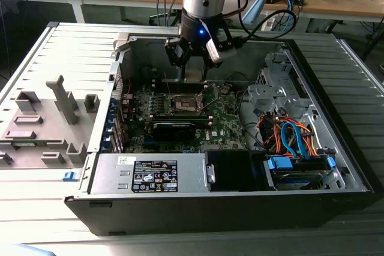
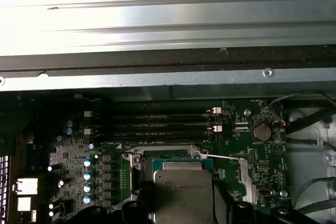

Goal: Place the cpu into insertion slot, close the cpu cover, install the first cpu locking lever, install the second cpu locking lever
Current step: 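Place the cpu into insertion slot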

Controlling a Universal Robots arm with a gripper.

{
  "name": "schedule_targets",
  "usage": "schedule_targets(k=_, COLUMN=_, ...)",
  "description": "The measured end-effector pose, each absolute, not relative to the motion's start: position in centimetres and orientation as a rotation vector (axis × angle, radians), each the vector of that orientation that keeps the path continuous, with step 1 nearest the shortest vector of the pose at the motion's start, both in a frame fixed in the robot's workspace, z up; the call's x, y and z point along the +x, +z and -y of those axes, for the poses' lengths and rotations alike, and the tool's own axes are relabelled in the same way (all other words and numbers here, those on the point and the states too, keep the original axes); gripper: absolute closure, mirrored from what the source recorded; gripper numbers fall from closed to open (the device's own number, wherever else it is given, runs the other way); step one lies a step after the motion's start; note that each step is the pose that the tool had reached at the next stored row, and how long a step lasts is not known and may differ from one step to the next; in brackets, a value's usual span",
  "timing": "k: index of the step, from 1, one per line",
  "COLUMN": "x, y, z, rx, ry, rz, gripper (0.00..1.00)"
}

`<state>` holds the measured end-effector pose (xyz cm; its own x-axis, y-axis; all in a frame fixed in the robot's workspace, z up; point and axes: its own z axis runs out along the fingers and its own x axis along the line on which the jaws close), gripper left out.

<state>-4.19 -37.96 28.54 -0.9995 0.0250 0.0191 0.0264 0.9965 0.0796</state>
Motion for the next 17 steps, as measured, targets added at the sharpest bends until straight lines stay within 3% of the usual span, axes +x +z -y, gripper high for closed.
schedule_targets(k=17, x=-4.21, y=28.30, z=38.45, rx=-0.040, ry=-0.125, rz=3.121, gripper=0.45)
